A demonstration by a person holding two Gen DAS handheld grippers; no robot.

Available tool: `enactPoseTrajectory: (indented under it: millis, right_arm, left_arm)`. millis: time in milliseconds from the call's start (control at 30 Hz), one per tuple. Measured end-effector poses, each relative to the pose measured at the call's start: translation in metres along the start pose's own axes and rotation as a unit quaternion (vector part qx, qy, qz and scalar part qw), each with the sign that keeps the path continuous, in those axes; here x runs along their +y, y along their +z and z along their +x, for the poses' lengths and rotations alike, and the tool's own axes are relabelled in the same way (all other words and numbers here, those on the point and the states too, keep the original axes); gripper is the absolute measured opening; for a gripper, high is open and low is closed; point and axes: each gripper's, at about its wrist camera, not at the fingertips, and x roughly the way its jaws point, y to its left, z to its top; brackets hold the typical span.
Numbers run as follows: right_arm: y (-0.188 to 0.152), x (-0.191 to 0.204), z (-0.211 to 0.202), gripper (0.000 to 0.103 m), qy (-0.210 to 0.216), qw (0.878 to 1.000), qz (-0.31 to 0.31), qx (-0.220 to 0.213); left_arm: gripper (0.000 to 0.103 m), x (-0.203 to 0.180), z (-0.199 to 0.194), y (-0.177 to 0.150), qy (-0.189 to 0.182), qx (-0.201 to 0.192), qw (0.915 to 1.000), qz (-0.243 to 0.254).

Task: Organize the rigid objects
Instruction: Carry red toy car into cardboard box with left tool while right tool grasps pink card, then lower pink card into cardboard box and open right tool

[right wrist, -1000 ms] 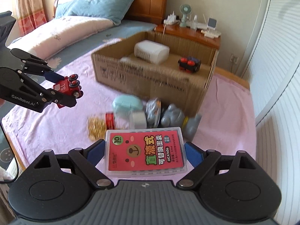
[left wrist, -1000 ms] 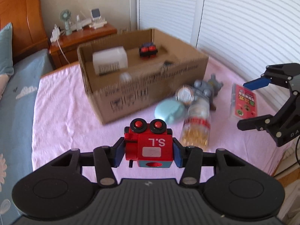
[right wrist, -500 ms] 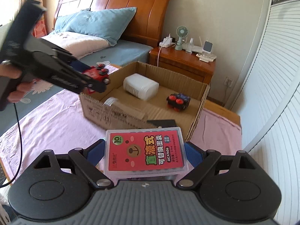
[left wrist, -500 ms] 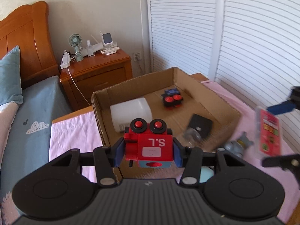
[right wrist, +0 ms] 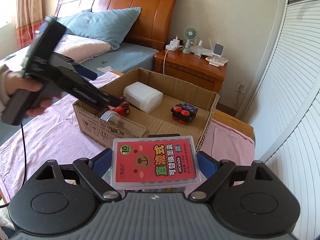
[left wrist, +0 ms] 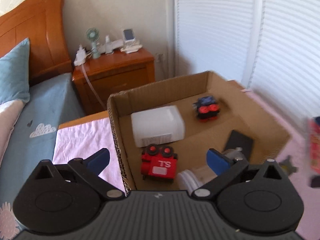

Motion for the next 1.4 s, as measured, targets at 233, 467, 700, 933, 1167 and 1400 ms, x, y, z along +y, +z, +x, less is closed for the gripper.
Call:
enactPoseTrajectory:
  millis: [233, 467, 700, 933, 1167, 1400]
  right_arm:
    - [0.01, -0.003, 0.009, 0.093, 0.01, 1.0, 0.014, -0.001]
    - [0.022, -0.007, 0.018, 0.093, 0.007, 0.999, 0.037, 0.0]
    - [0.039, -0.014, 0.036, 0.093, -0.001, 0.997, 0.074, 0.022]
    - [0.057, -0.023, 0.064, 0.093, -0.008, 0.992, 0.112, 0.053]
    - [0.076, -0.027, 0.098, 0.093, -0.011, 0.987, 0.137, 0.084]
    - [0.088, -0.022, 0.126, 0.093, -0.015, 0.984, 0.143, 0.104]
  left_arm:
    - [0.102, -0.007, -0.054, -0.01, -0.003, -0.008, 1.0, 0.002]
    - [0.102, -0.011, -0.091, -0.038, -0.001, -0.007, 0.9986, -0.053]
    - [0.102, -0.016, -0.112, -0.067, 0.063, -0.018, 0.9932, -0.097]
    - [0.102, -0.028, -0.104, -0.083, 0.103, -0.01, 0.991, -0.084]
    - [0.102, -0.045, -0.096, -0.092, 0.136, 0.0, 0.9903, -0.028]
    - [0.102, -0.034, -0.094, -0.095, 0.116, -0.003, 0.9918, -0.054]
